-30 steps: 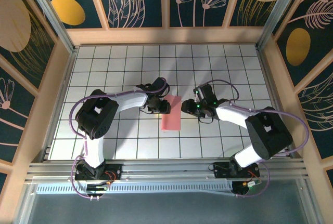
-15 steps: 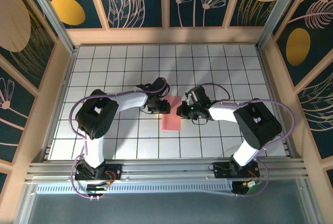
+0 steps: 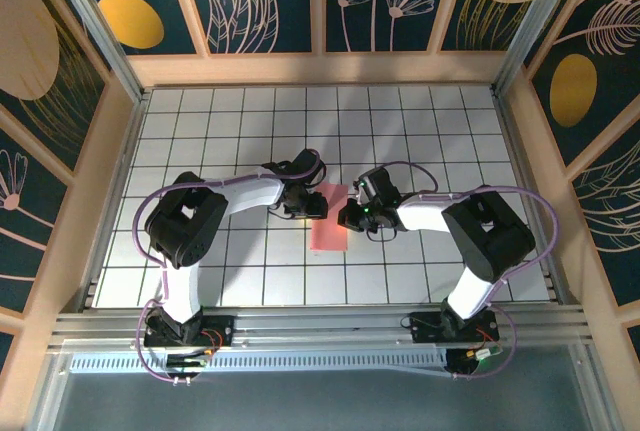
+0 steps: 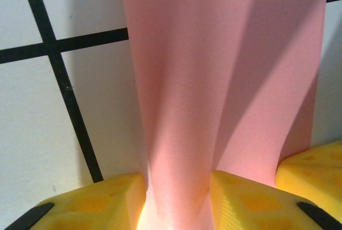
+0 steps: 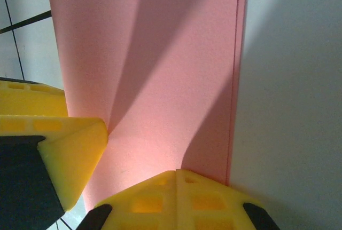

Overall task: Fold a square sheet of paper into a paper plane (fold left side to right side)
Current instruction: Hold the square sheet of paper at the center of the table, then first fold the square sheet of paper in half at the center of the table.

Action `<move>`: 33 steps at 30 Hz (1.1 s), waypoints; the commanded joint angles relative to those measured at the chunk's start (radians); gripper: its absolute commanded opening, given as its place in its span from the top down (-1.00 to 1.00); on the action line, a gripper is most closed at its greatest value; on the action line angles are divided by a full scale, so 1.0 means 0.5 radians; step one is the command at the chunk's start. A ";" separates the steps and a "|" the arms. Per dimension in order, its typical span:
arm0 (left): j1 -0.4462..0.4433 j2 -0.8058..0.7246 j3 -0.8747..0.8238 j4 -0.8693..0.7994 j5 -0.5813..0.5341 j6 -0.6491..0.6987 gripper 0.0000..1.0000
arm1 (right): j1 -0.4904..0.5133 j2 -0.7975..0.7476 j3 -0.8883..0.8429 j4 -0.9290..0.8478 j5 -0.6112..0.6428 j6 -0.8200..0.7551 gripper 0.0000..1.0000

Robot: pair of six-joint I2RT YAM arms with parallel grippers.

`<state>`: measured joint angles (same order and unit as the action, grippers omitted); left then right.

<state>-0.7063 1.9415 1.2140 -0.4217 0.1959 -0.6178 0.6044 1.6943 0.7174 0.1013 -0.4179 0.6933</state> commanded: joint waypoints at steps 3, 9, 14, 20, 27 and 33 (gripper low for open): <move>0.004 0.033 -0.050 0.021 -0.143 0.005 0.05 | 0.020 0.090 -0.008 -0.186 0.102 -0.035 1.00; 0.089 -0.232 -0.097 0.060 -0.173 -0.002 -0.10 | 0.021 0.117 -0.030 -0.220 0.148 -0.051 1.00; 0.106 -0.432 -0.186 0.212 -0.044 0.005 -0.05 | 0.027 0.126 -0.034 -0.239 0.178 -0.054 1.00; 0.107 -0.411 -0.299 0.469 0.439 -0.032 0.81 | 0.040 0.132 -0.032 -0.267 0.216 -0.061 1.00; 0.107 -0.243 -0.356 0.607 0.640 -0.015 1.00 | 0.048 0.148 -0.021 -0.280 0.225 -0.068 1.00; 0.109 -0.113 -0.296 0.448 0.491 0.148 1.00 | 0.063 0.160 0.006 -0.328 0.254 -0.088 1.00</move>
<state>-0.6479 1.8610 1.0500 -0.1650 0.4526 -0.5941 0.6201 1.7069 0.7380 0.0822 -0.3870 0.6785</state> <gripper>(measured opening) 0.045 0.054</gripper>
